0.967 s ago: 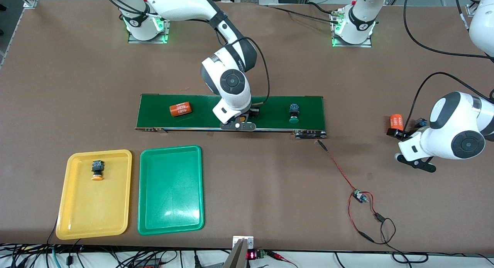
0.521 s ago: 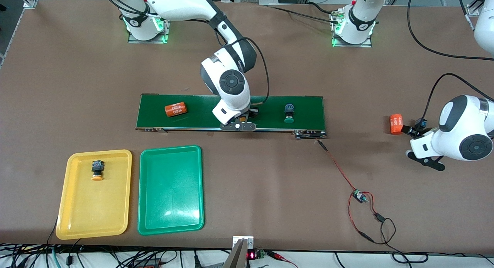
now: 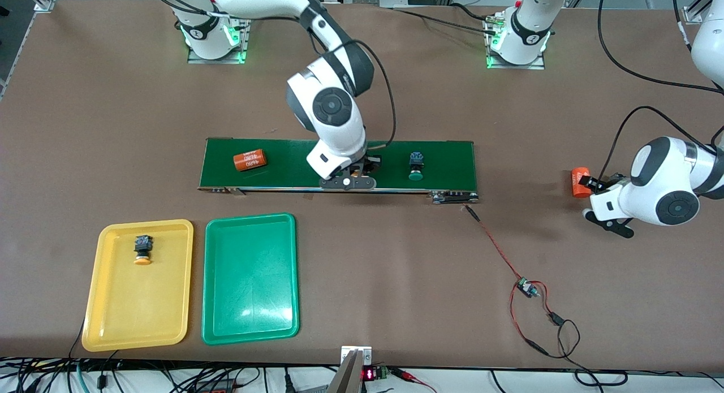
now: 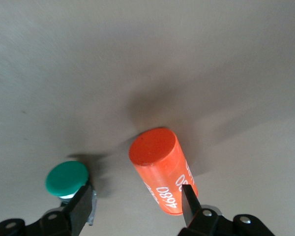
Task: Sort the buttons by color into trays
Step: 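Carry the yellow button to the yellow tray while the left gripper grasps orange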
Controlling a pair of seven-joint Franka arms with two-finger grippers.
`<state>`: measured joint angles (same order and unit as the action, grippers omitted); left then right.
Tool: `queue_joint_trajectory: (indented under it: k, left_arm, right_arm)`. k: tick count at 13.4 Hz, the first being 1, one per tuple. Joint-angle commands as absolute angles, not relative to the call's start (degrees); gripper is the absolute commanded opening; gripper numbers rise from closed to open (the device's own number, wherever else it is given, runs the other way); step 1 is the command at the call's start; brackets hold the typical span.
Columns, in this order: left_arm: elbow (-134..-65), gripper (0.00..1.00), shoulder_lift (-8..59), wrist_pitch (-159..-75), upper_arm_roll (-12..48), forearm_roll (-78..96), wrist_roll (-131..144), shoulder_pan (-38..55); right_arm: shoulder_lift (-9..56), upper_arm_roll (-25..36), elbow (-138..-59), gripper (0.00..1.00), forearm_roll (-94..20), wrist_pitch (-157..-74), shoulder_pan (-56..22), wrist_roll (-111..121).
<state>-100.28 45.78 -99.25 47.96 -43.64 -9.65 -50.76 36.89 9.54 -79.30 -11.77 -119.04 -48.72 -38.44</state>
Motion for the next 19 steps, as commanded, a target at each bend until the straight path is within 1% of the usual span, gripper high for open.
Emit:
queue_joint_trajectory:
  k: [1,2,4,7,9,10,11,12,13,14,15,17,19]
  left_arm:
    - [-103.53,0.68,45.35,-100.54,48.78,-43.86,-9.94,-52.91]
    - [-103.45,0.65,46.05,-100.55,48.87,-43.77,-9.93,-53.0]
    - [-103.36,0.65,46.58,-101.07,48.78,-42.11,-9.84,-53.0]
    - [-103.27,0.65,47.72,-102.22,48.69,-41.22,-9.67,-53.17]
    - [-103.27,0.67,47.81,-102.3,48.69,-40.08,-9.67,-53.79]
    - [-103.27,0.66,47.81,-102.3,48.69,-40.08,-9.75,-53.88]
    - [-103.18,0.62,47.9,-102.39,48.6,-40.08,-9.76,-53.88]
    - [-103.18,0.51,47.81,-102.39,48.6,-40.08,-9.76,-53.79]
    - [-103.01,0.33,47.81,-102.31,48.69,-40.08,-9.76,-53.79]
    - [-102.75,0.25,47.38,-101.87,48.95,-40.08,-9.93,-53.35]
    - [-102.57,0.2,46.76,-101.52,49.83,-40.08,-10.11,-53.18]
    - [-102.39,0.19,46.14,-101.25,54.9,-40.34,-11.77,-53.61]
    - [-101.43,0.19,46.14,-98.98,58.43,-40.43,-15.01,-53.09]
  right_arm:
    - [32.61,9.67,-80.24,0.0,-12.83,-116.98,-43.88,-37.18]
    - [32.52,9.75,-80.16,0.0,-12.75,-116.98,-41.6,-37.09]
    - [32.61,9.41,-76.75,0.0,-11.44,-116.81,-36.59,-37.09]
    - [33.4,9.75,-76.03,0.0,-8.62,-114.35,-30.52,-35.0]
    - [34.19,9.76,-75.94,0.0,-8.53,-114.17,-26.39,-28.25]
    - [34.97,9.76,-75.94,0.0,-8.44,-114.26,-24.45,-24.65]
    - [35.68,9.76,-75.94,0.0,-8.44,-114.69,-22.43,-20.35]
    - [36.21,9.84,-75.94,0.0,-8.35,-114.87,-21.02,-16.91]
    - [37.95,10.37,-74.81,0.0,-7.39,-114.96,-18.57,-11.57]
    - [39.1,10.46,-74.27,0.0,-6.69,-115.4,-17.24,-8.47]
    - [39.72,10.46,-74.18,0.0,-5.98,-117.05,-15.23,-4.17]
    - [41.39,10.63,-74.09,0.0,-3.8,-119.7,-12.93,1.12]
    - [43.41,10.55,-74.18,0.0,0.51,-123.12,-10.56,4.56]
